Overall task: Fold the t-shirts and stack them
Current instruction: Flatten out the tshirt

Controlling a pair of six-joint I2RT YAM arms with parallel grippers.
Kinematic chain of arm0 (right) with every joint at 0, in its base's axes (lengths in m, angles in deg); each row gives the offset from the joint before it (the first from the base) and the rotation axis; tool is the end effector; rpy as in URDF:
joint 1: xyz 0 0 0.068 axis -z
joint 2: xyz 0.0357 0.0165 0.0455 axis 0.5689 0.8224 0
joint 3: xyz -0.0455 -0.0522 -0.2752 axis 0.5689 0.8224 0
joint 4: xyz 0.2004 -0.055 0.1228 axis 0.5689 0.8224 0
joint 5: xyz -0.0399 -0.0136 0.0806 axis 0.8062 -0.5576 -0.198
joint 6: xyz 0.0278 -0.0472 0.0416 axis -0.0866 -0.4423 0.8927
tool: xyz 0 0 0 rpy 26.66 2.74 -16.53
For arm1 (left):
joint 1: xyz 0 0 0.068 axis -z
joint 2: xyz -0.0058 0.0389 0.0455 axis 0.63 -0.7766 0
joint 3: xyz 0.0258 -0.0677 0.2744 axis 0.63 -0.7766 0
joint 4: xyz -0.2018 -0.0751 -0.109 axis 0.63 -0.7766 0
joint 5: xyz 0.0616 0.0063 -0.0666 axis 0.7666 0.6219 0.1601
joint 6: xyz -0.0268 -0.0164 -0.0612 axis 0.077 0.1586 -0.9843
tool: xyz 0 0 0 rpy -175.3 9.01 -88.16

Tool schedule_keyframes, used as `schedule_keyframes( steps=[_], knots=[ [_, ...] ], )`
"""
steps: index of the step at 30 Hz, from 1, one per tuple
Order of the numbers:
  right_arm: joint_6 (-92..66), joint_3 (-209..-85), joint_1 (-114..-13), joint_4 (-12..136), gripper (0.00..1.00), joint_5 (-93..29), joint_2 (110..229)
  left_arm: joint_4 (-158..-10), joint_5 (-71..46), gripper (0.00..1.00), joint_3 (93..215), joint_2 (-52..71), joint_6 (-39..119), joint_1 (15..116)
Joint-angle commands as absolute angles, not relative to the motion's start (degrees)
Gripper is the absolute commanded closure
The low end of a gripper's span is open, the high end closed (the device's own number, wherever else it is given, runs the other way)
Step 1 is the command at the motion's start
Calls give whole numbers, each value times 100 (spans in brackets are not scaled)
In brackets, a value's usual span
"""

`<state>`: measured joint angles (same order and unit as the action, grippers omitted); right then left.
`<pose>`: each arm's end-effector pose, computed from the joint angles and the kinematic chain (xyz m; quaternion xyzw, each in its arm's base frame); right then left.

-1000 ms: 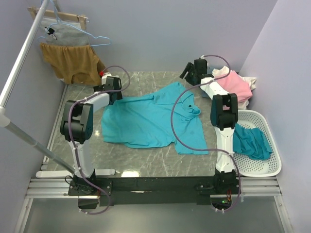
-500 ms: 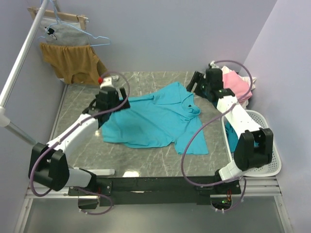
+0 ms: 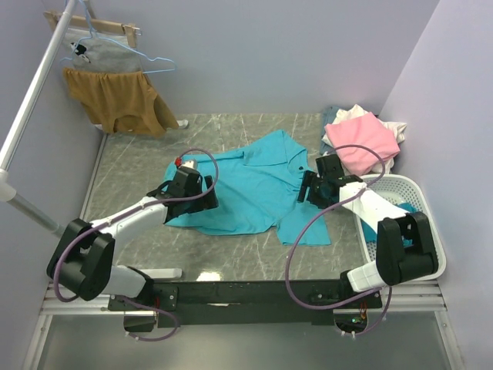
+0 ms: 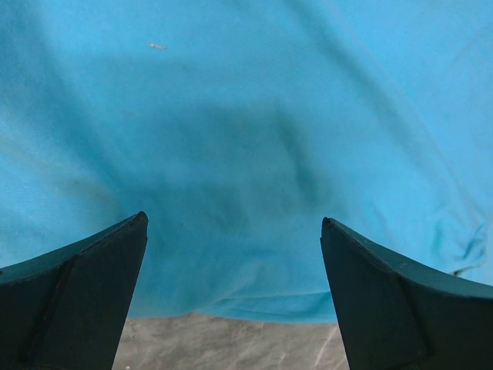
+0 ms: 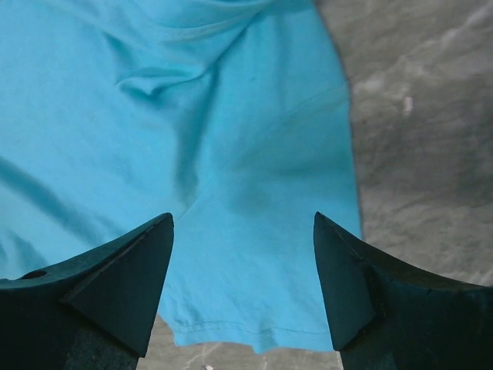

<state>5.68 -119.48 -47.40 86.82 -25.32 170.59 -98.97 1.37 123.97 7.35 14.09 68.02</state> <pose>0.2607 0.0597 0.1992 0.1064 0.9585 0.0942 0.2471 0.2343 -0.1235 0.2047 -0.0908 0.9295 -0.1570 0.3210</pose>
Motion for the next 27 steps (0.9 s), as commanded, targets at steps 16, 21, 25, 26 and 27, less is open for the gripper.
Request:
schedule_keyframes(
  steps=[16,21,25,26,27],
  knots=[
    [438,-12131,-5664,8371,21,-2615,17699,-10845,2244,1,11617,2234,-41,6280],
    [315,-12227,-5664,8354,21,-2650,17857,-10424,1945,1,11380,2192,302,5401],
    [262,-12280,-5664,8327,21,-2694,17893,-9985,1717,1,11388,1885,530,5189],
    [227,-12289,-5664,8336,21,-2694,17901,-9905,1655,1,11414,1814,644,5171],
    [227,-12298,-5664,8336,20,-2686,17919,-9835,1507,0,11449,1727,697,5110]
  ],
)
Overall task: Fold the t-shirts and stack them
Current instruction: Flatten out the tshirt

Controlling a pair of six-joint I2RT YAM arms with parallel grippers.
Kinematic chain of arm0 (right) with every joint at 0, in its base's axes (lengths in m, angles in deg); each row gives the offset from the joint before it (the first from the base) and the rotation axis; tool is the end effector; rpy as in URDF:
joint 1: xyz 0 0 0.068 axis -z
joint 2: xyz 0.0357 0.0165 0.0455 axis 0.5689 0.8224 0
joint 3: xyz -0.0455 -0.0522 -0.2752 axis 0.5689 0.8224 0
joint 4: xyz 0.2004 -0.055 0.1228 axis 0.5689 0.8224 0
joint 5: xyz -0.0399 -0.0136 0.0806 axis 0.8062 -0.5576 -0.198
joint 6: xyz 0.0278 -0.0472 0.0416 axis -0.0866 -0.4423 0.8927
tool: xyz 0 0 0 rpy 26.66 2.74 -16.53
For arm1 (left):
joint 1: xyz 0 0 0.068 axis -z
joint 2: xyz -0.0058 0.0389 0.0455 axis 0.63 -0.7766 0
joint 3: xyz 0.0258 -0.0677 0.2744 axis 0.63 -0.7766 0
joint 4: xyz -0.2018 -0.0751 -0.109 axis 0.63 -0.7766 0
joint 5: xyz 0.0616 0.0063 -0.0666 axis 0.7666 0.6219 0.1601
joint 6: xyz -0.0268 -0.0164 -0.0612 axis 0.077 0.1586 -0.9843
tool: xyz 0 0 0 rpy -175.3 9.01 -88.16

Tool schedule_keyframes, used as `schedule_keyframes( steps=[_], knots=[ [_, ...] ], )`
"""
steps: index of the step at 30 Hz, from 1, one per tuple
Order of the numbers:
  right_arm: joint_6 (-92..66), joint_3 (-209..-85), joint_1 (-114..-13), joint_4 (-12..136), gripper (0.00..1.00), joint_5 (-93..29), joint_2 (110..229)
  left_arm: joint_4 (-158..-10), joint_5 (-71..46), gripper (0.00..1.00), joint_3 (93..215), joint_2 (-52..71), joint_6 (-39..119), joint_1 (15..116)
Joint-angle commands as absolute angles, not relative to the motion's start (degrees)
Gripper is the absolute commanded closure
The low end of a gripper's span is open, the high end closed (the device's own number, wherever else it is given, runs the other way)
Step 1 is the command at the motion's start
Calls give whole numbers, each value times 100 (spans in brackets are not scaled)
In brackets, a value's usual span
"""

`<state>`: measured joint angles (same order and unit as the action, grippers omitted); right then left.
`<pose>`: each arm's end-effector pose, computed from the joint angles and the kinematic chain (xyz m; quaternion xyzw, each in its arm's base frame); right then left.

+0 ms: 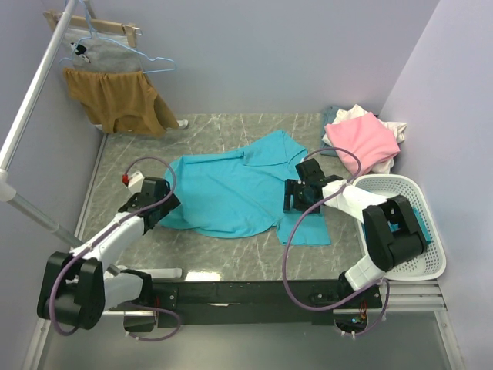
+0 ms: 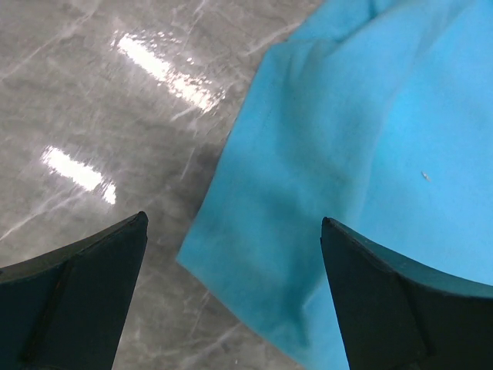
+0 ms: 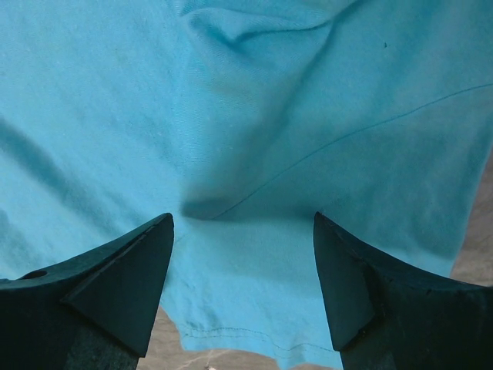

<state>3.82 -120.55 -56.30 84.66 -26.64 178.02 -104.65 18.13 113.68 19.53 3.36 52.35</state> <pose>0.2641 0.1070 0.1735 0.0139 0.9732 0.1059 0.2037 0.2023 -0.0261 0.1913 -0.3422 0.8650 -0.0059 0.3669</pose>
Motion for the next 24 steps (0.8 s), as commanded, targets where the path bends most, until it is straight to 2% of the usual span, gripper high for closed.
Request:
schedule_keyframes(
  steps=[1,9,11,12,13,15,16,17,18,19,21,24],
  knots=[
    [200,-12306,-5664,8345,20,-2686,17919,-9817,1462,0,11563,1517,741,5083],
    [218,-12192,-5620,8327,20,-2484,17823,-9351,847,1,11871,435,1076,4899],
    [227,-12105,-5516,8284,20,-2518,17761,-9220,654,12,11845,373,1137,4890],
    [218,-12096,-5497,8292,20,-2562,17778,-9193,618,23,11828,337,1137,4890],
    [226,-12113,-5480,8327,21,-2563,17822,-9184,583,59,11819,320,1137,4881],
    [218,-12139,-5471,8494,23,-2624,18040,-9245,556,88,11862,311,1181,4855],
    [218,-12139,-5462,8555,27,-2676,18120,-9315,565,99,11889,319,1216,4846],
    [235,-12113,-5471,8669,34,-2720,18191,-9342,487,99,11915,354,1243,4802],
    [261,-12096,-5488,8714,54,-2651,18200,-9412,451,99,11985,433,1286,4776],
    [349,-11991,-5489,8740,60,-2711,18165,-9482,442,99,12055,469,1365,4767],
    [463,-11894,-5532,8898,66,-2870,18095,-9719,241,99,12396,513,1506,4618],
    [700,-11718,-5909,9276,66,-2660,17964,-10421,38,99,13028,417,1901,4424]
  ],
)
